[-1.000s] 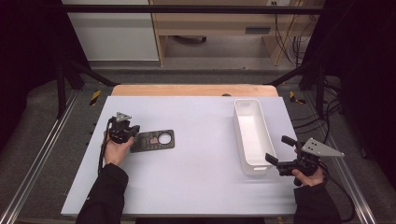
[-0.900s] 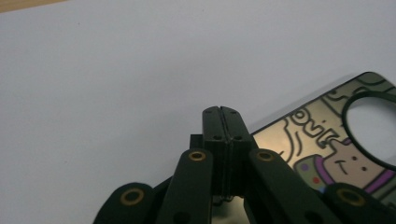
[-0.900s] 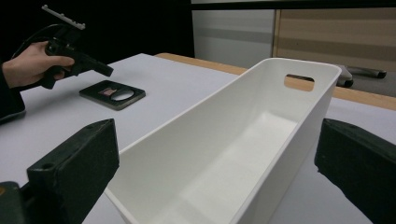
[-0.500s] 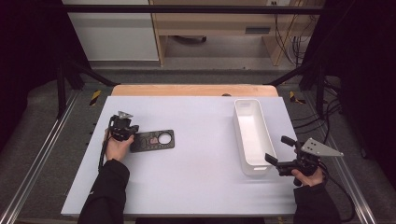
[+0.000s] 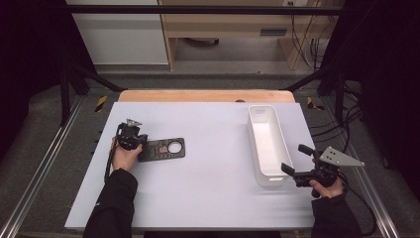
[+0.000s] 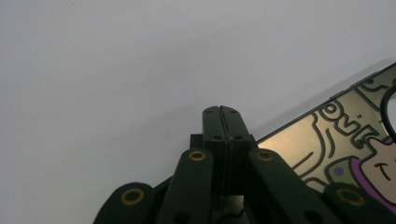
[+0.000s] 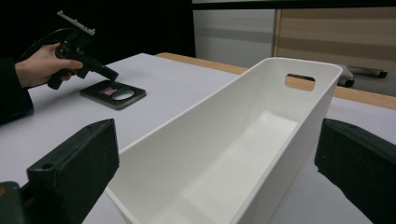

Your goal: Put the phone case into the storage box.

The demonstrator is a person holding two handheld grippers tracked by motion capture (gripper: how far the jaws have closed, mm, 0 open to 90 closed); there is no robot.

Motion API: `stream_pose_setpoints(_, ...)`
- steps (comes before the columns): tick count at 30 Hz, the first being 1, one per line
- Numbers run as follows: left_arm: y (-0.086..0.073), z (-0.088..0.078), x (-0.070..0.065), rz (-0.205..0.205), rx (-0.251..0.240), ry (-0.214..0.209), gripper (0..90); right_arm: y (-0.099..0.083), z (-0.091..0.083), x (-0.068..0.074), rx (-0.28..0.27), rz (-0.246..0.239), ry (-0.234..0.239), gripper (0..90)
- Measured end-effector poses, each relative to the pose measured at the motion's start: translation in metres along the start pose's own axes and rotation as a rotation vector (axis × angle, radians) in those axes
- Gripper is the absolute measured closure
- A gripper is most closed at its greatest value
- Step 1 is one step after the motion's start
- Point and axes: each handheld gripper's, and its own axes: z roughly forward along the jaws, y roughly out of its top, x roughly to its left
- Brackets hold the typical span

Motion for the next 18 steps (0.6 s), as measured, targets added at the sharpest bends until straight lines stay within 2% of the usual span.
stream_pose_setpoints(4, 0.0, -0.001, -0.002, 0.02, 0.009, 0.001, 89.4, 0.0, 0.0, 0.0, -0.001, 0.001, 0.001, 0.5)
stream_pose_setpoints(10, -0.002, -0.004, -0.003, 0.021, 0.018, -0.009, 89.4, 0.0, 0.0, 0.0, -0.001, 0.001, 0.0, 0.5)
stream_pose_setpoints(12, -0.004, -0.007, -0.005, 0.035, 0.026, -0.015, 89.5, 0.0, 0.0, 0.0, -0.002, 0.003, -0.001, 0.5)
stream_pose_setpoints(18, -0.01, -0.011, -0.008, 0.039, 0.019, -0.028, 89.5, 0.0, 0.0, 0.0, -0.001, 0.003, -0.001, 0.5)
